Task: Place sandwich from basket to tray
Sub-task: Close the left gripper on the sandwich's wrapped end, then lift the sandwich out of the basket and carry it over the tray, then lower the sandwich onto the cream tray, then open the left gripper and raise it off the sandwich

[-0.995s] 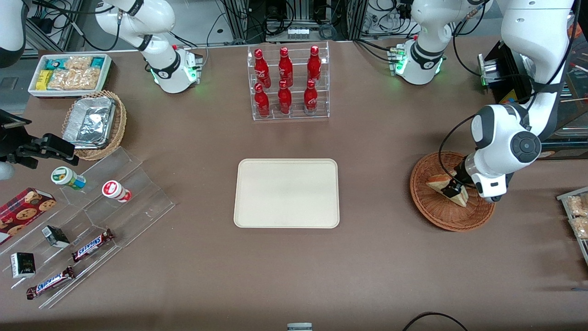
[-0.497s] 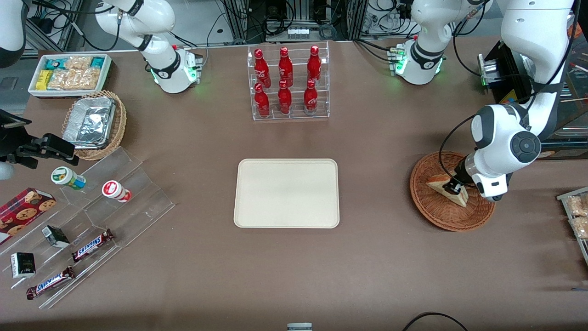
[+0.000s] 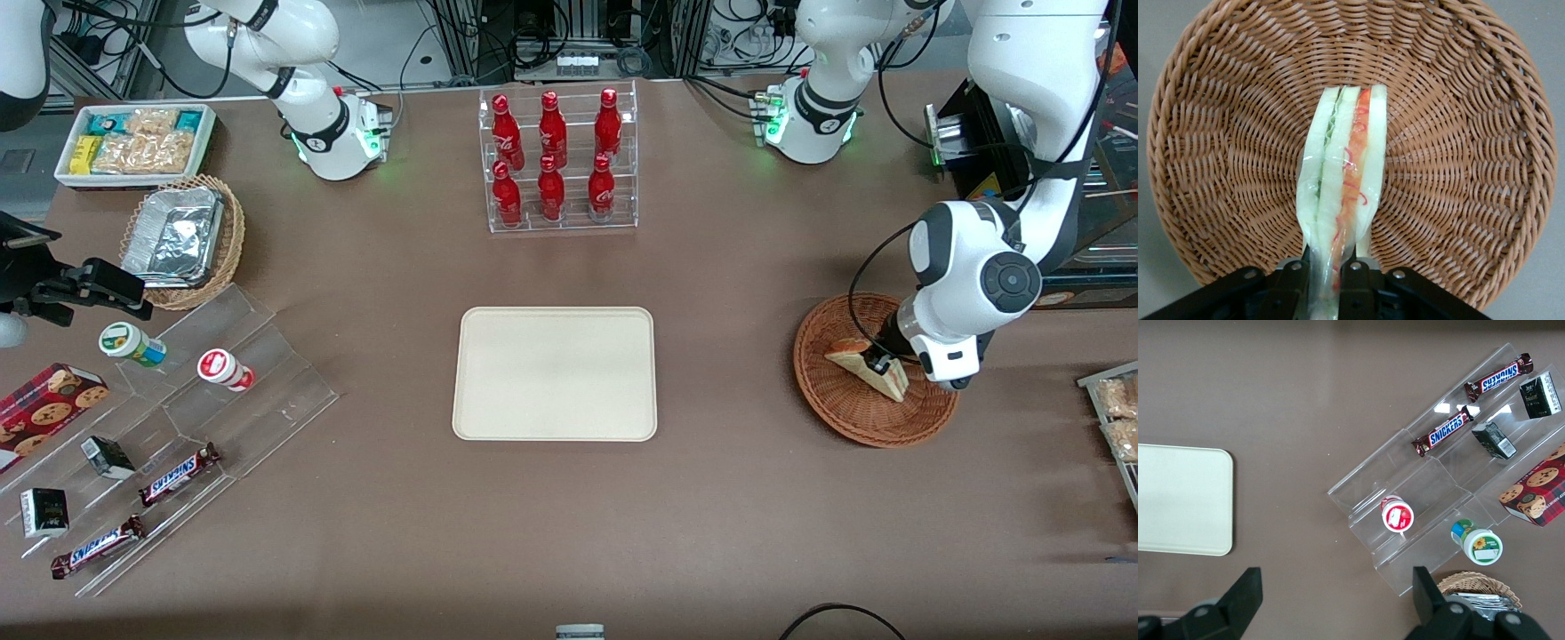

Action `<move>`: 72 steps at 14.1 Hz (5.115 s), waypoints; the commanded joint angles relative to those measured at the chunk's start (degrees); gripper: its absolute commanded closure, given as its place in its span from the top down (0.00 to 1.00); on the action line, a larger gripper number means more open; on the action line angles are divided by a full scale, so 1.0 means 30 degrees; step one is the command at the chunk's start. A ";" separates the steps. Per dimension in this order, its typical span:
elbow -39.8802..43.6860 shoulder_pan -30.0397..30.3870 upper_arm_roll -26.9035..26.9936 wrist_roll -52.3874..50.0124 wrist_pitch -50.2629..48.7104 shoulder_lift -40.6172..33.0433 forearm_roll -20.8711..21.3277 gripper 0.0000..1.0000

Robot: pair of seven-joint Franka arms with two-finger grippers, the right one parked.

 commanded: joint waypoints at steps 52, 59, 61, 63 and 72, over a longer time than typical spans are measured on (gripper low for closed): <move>1.1656 -1.4498 -0.0102 0.2540 -0.1518 0.8283 0.2247 0.17; 1.1627 -1.4471 -0.0073 0.2569 -0.1487 0.8284 0.2306 0.74; 1.1627 -1.4384 -0.0073 0.2598 -0.1487 0.8197 0.2277 0.80; 1.1656 -1.4296 -0.0043 0.2540 -0.1632 0.7876 0.2248 0.99; 1.1657 -1.4149 0.0805 -0.0859 -0.6112 0.2314 0.2043 1.00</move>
